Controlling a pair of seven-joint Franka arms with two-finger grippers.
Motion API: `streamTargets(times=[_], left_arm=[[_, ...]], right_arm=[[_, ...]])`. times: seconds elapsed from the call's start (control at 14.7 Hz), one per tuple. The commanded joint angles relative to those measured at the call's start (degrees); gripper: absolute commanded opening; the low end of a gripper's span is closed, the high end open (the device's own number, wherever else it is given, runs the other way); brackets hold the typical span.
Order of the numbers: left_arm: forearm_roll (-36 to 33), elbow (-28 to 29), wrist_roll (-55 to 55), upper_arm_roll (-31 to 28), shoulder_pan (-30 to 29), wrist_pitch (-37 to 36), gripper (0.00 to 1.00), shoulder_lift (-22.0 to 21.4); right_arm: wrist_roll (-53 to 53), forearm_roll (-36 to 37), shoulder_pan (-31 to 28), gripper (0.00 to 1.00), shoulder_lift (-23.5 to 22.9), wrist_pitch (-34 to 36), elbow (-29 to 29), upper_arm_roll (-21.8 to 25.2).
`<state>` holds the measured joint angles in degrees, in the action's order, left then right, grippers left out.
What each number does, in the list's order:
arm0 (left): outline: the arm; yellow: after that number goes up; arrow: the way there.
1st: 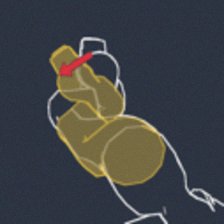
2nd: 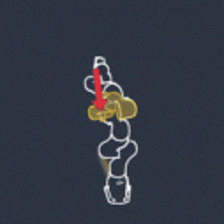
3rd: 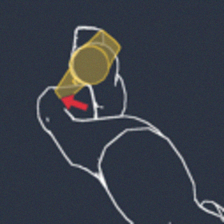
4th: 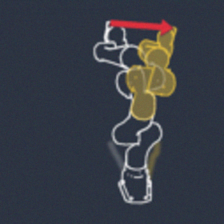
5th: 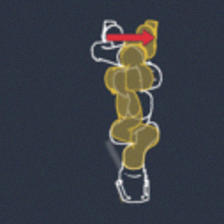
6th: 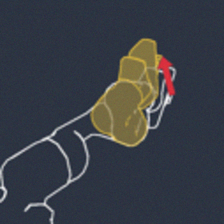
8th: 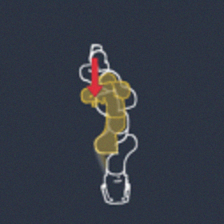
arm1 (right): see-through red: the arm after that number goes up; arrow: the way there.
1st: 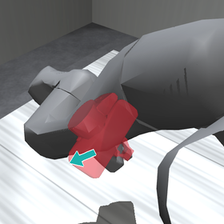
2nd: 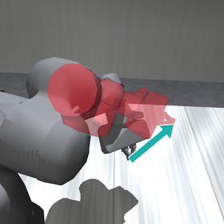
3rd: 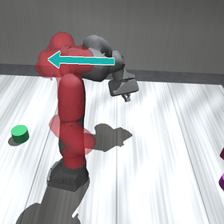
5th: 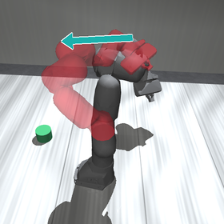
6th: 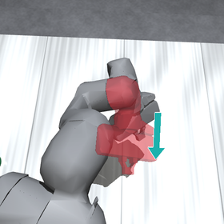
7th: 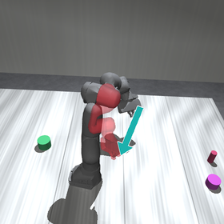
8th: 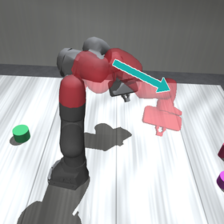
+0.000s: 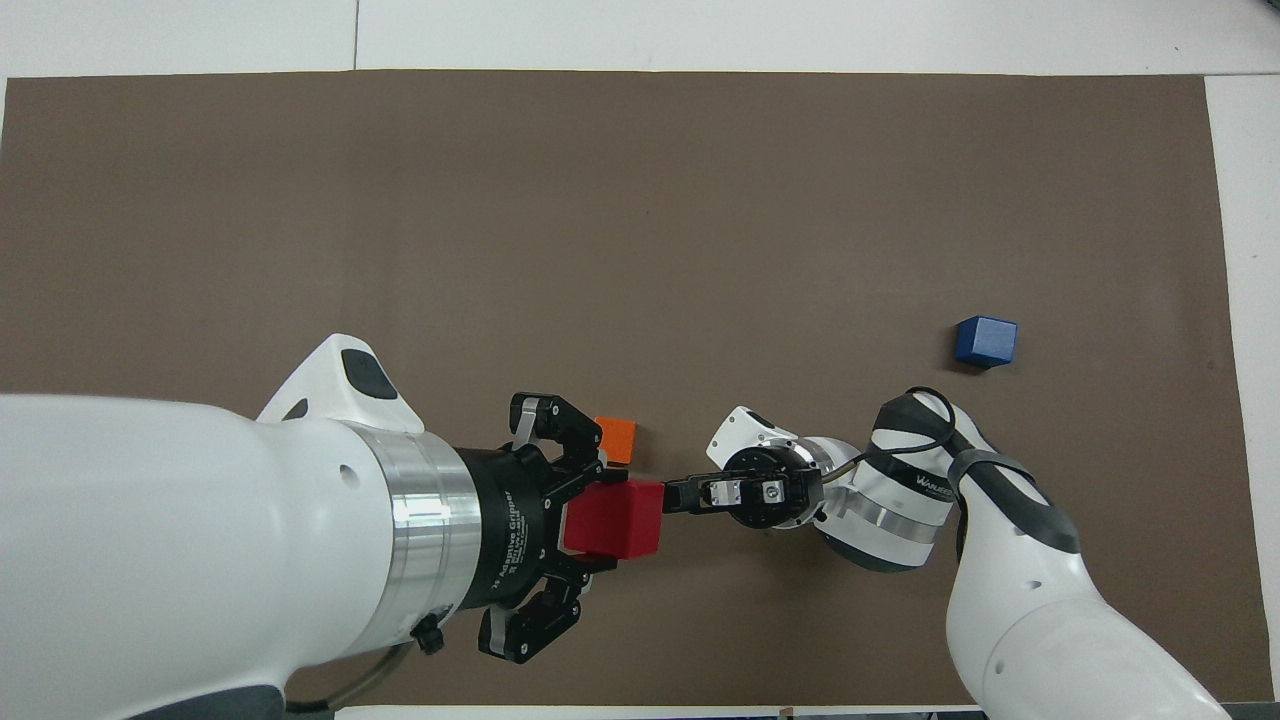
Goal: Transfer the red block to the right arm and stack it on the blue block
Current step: 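Close the right gripper on the red cube held by the left gripper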
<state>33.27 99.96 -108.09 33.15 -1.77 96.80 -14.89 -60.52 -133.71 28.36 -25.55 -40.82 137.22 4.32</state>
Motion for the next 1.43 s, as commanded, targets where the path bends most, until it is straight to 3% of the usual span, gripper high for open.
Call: streamTargets(times=[0.0,0.2,0.41,0.75,1.29,1.36], left_arm=[[1.62,2.6,-0.72,-0.63,0.19,1.37,0.0,-2.6],[1.62,3.13,-0.72,-0.71,0.1,1.37,0.0,-2.78],[2.23,7.16,-1.5,-1.06,0.1,3.21,0.0,-5.14],[9.61,11.3,1.3,-4.67,0.1,4.8,0.0,-6.82],[16.38,19.39,5.52,-7.13,0.28,5.07,0.0,-12.09],[16.38,20.09,5.7,-7.22,0.28,5.15,0.0,-12.62]], right_arm=[[-1.0,-3.47,-0.15,1.0,-0.21,0.48,-0.99,-2.99],[-2.05,-9.18,0.9,1.0,0.41,-0.31,-1.08,-7.47],[-2.94,-9.64,2.4,1.0,1.64,-1.27,-0.73,-7.48],[-2.32,-9.73,2.23,1.0,4.54,-3.21,1.47,-7.57],[0.74,-9.82,1.7,0.91,8.05,-7.78,2.35,-8.62],[1.45,-9.82,1.53,0.86,8.66,-8.91,2.61,-8.62]])
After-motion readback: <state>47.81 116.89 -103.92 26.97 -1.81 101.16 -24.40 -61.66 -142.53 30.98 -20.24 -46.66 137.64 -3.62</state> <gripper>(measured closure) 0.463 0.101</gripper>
